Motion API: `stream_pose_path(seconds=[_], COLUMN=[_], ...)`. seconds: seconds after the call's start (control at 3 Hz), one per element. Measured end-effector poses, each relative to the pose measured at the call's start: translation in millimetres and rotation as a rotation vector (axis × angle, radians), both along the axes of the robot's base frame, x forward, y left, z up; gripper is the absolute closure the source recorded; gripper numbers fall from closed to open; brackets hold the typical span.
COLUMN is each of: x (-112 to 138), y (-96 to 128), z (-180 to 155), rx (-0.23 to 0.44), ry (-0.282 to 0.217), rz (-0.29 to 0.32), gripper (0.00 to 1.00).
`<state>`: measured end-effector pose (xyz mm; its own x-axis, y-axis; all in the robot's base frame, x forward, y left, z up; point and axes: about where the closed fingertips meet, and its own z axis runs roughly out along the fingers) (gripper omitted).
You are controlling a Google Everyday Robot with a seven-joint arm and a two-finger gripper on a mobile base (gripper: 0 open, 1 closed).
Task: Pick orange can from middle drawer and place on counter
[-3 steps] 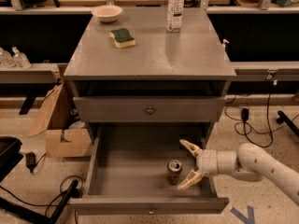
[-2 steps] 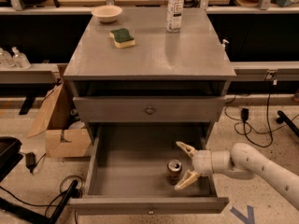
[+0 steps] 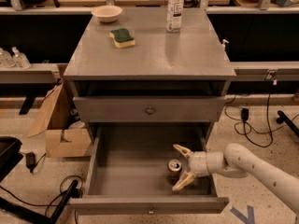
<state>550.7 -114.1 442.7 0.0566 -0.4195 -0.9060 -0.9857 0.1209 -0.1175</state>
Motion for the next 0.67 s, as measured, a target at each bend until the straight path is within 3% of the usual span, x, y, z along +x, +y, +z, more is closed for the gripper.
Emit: stream_pose_path(seconds=[0.67], x=[6.4], y=[3.1], z=[-25.6], rx=[-0.018], ry=[0.032], rz=[0.020], gripper=[0.41])
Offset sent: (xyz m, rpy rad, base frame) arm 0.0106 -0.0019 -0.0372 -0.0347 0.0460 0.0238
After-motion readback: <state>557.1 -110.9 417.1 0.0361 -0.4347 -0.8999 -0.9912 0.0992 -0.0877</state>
